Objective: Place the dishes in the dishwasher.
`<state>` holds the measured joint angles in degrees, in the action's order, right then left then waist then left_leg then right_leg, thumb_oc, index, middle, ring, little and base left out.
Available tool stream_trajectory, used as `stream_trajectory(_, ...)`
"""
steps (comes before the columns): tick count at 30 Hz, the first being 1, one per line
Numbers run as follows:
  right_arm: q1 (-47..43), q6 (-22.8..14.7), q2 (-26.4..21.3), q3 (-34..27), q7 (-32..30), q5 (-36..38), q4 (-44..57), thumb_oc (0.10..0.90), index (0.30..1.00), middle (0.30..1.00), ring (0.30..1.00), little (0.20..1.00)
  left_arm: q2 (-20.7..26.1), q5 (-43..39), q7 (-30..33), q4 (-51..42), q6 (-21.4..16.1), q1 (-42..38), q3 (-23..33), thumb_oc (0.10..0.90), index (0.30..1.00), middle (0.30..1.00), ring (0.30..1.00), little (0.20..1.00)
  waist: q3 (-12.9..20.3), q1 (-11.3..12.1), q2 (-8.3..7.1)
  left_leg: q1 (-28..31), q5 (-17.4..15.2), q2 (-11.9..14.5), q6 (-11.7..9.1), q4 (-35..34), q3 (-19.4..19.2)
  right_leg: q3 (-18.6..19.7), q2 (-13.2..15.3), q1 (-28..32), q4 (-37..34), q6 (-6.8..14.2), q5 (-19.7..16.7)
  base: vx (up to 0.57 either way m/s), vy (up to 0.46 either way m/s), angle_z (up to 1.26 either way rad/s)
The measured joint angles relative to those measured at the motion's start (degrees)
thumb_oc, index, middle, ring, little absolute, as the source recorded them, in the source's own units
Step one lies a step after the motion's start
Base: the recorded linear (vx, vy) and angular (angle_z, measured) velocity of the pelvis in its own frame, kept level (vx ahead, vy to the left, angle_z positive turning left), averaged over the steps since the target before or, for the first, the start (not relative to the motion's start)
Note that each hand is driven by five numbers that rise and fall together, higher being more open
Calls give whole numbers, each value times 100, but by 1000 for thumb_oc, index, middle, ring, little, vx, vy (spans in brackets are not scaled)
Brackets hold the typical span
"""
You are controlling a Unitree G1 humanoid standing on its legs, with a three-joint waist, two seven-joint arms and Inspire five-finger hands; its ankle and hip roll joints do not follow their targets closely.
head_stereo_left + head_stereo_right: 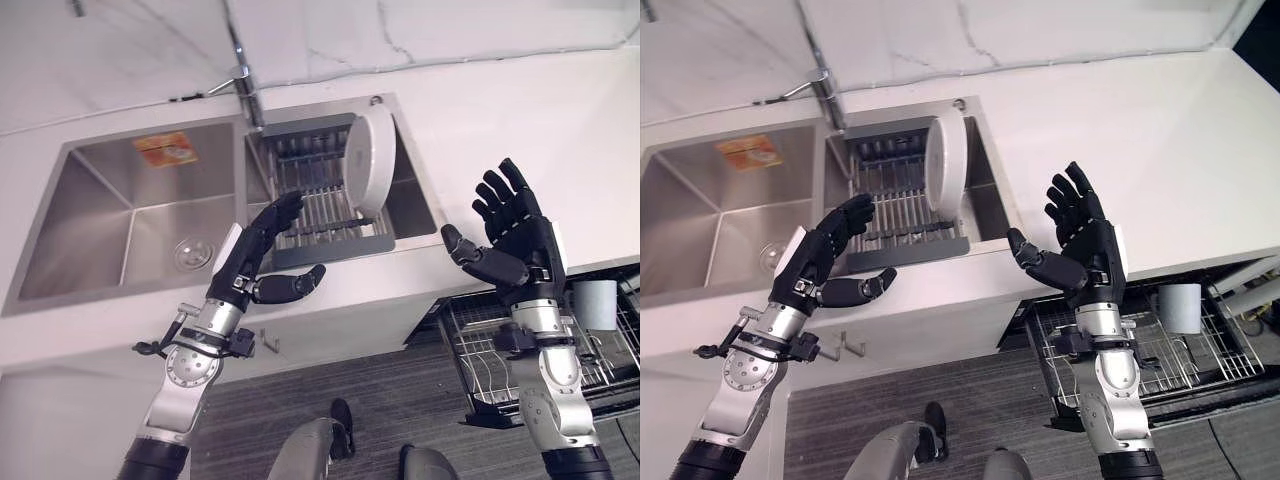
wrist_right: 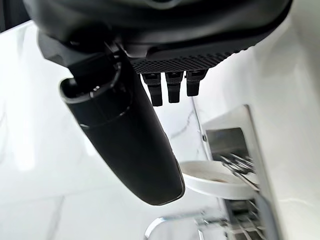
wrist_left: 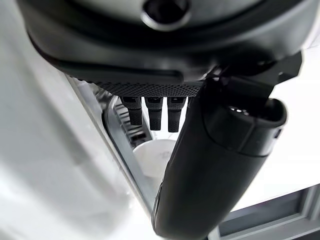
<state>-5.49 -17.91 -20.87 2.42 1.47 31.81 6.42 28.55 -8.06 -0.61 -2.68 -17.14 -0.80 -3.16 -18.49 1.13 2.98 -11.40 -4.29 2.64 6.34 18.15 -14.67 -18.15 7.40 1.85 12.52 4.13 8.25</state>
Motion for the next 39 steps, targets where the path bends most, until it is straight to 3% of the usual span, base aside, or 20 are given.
stream_trajectory(1, 22, -56, -68, -30, -5, -13, 21, 800, 900, 900, 900, 900, -66, 0, 10, 5, 28, -96, -26, 800, 900, 900, 900, 900, 5, -134, -15, 0, -7, -98, -25, -20, 122, 34, -11, 166, -238, 139, -38, -46, -65, -9)
stream_trajectory(3, 19, -57, -92, -81, -87, -13, -6, 800, 900, 900, 900, 900, -72, 0, 28, -42, 44, -263, -245, 800, 900, 900, 900, 900, 16, -232, -6, -56, 71, -92, -129, -47, 244, 24, -14, 107, -207, 105, -29, -50, -87, 25)
stream_trajectory(7, 53, -55, -221, -72, -100, -15, -4, 800, 900, 900, 900, 900, -73, 63, 30, -110, 41, -133, -324, 800, 900, 900, 900, 900, 27, -217, 5, -171, 135, -38, -284, -122, 244, 52, -21, -204, 101, 1, 122, -65, -94, 0)
stream_trajectory(26, 53, -55, -244, -75, -132, -12, -5, 800, 900, 900, 900, 900, -75, 232, 158, -123, 22, -46, -328, 800, 900, 900, 900, 900, 123, -130, 161, -58, 421, 23, -358, -354, 259, 30, -54, -318, 460, -146, 286, -39, -49, 1)
stream_trajectory(37, 33, -52, -284, -24, -79, 14, -4, 800, 900, 900, 900, 900, -304, 120, 221, -250, -435, -29, -274, 800, 900, 900, 900, 900, 191, -24, 268, -85, 446, 10, -424, -361, 403, -118, -75, -257, 513, -174, 301, -12, -16, 6)
stream_trajectory(39, 3, -42, -209, 9, -94, 223, -2, 800, 900, 900, 900, 900, -361, -546, -158, -350, -653, -3, -106, 800, 900, 900, 900, 900, 193, 72, 270, -79, 466, 15, -444, -371, 434, -141, -92, -259, 528, -195, 313, -17, -19, 10)
